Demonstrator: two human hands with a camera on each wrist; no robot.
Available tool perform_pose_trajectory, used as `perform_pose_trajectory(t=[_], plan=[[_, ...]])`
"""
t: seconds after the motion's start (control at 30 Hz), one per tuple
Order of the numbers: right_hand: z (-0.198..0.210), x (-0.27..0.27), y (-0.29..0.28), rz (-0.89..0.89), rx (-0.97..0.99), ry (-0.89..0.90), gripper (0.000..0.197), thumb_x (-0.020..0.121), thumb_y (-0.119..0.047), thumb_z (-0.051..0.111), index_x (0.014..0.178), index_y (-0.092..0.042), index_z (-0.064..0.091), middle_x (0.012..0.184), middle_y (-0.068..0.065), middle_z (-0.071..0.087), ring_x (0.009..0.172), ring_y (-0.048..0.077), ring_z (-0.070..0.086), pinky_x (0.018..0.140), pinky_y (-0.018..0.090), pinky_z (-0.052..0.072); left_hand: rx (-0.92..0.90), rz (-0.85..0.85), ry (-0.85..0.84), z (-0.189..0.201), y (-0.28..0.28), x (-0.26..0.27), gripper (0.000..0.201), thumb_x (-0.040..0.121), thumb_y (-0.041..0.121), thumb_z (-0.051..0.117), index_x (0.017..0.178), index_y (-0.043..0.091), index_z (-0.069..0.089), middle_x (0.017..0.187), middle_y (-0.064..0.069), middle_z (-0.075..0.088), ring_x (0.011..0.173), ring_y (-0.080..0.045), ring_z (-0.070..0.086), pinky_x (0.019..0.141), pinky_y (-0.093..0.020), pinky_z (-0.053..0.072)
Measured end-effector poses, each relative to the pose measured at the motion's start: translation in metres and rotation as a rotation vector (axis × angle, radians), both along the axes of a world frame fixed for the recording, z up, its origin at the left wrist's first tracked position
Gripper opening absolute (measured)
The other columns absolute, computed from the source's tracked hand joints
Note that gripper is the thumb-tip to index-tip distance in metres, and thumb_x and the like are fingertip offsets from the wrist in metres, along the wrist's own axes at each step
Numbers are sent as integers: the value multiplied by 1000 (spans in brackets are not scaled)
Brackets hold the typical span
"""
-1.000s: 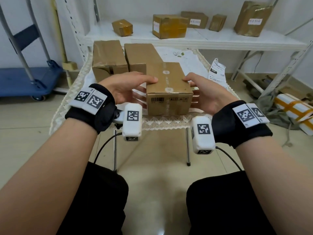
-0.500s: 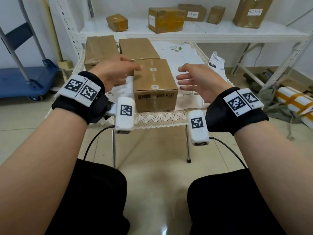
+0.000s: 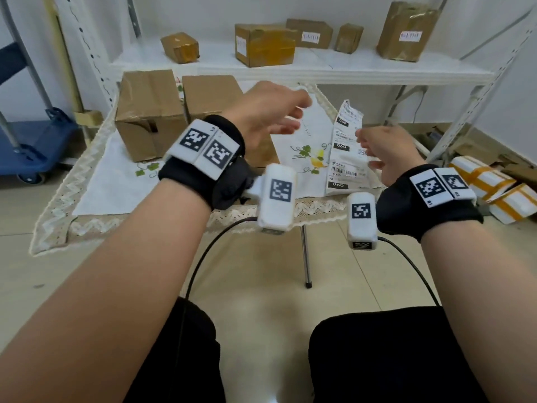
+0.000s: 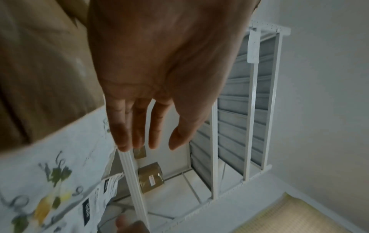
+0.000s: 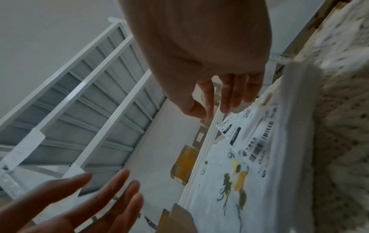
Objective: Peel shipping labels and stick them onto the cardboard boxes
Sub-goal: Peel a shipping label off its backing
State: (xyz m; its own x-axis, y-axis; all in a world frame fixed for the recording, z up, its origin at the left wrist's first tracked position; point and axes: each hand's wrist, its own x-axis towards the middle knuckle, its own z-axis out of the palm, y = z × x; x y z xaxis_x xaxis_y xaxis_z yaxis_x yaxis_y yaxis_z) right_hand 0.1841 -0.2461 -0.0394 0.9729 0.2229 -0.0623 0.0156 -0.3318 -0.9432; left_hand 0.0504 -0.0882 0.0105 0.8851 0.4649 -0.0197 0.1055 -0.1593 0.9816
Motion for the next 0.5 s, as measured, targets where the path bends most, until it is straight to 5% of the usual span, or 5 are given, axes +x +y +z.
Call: perform_pose_trajectory(t=[0.1,0.23,0.37,0.5], plan=[[-6,8,-5,9,-68,95,8,95,-5,58,89,-10,59,79,0,49,69,14,40,58,24,35,3,-114,79,-8,-16,16,25,98,22,64,117,7,67,114,-9,69,99,-21,70,87,-26,60],[-12,15,-10,-7,-120,161,14,91,2,56,82,-9,58,64,0,43,53,13,35,38,16,30,71,-207,166,-17,-32,32,29,99,26,63,123,9,66,118,-6,68,108,-18,69,90,-22,58],[-17,19,-10,-13,-110,139,17,87,7,58,94,-5,68,68,5,48,57,17,37,51,27,34,120,-260,207,-24,-42,42,31,99,22,62,126,8,66,128,-4,65,120,-18,60,98,-23,50],[-21,20,-8,82,-110,124,29,85,14,58,106,2,73,93,16,61,72,23,54,58,29,46,171,-329,252,-36,-51,52,34,97,14,64,131,14,65,136,-2,60,128,-19,52,101,-29,43]])
